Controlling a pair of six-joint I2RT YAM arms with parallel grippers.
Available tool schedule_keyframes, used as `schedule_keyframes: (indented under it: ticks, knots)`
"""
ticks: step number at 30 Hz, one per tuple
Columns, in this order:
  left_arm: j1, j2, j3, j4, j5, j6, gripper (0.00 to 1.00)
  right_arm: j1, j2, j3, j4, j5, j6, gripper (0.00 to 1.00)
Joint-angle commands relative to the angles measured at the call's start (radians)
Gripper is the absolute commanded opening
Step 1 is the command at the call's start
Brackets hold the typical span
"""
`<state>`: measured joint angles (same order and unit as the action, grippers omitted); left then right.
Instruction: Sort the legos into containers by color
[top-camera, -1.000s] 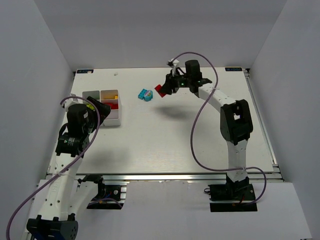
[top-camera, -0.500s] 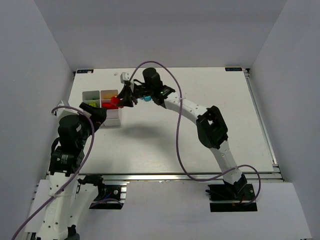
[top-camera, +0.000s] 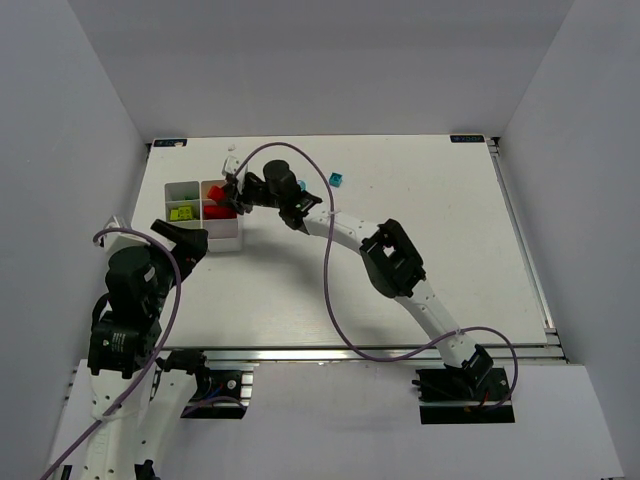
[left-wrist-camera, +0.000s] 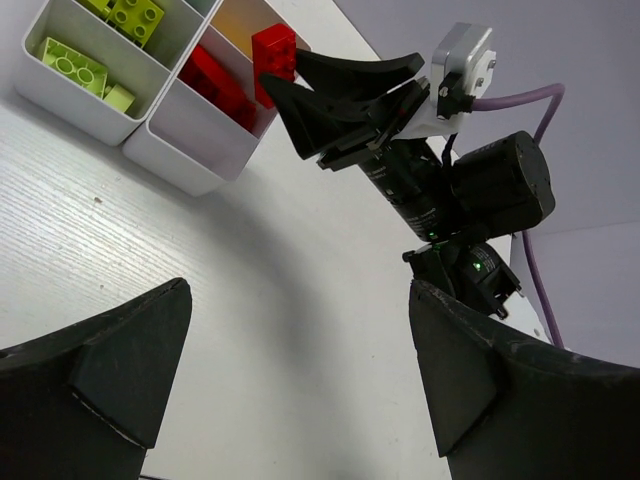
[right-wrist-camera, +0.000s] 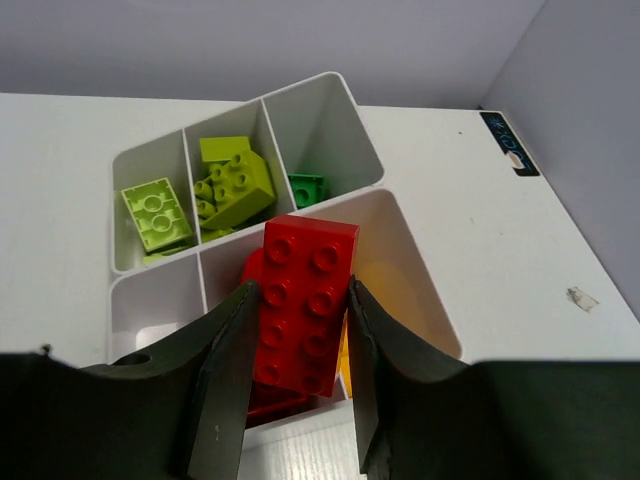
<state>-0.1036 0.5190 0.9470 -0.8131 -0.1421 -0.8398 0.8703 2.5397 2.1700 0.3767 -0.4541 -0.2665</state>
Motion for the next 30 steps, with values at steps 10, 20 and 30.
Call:
schedule_keyframes:
  ticks: [10, 20, 30]
  knots:
    - [0.005, 0.001, 0.016, -0.014, -0.002, 0.007, 0.98, 0.006, -0.075, -0.119, 0.111, 0.038, -0.08, 0.0]
    - [0.005, -0.005, 0.016, -0.021, -0.005, 0.007, 0.98, 0.021, -0.084, -0.15, 0.119, 0.031, -0.086, 0.0]
    - [0.005, 0.003, 0.018, -0.014, -0.005, 0.008, 0.98, 0.036, -0.099, -0.157, 0.143, 0.026, -0.086, 0.54]
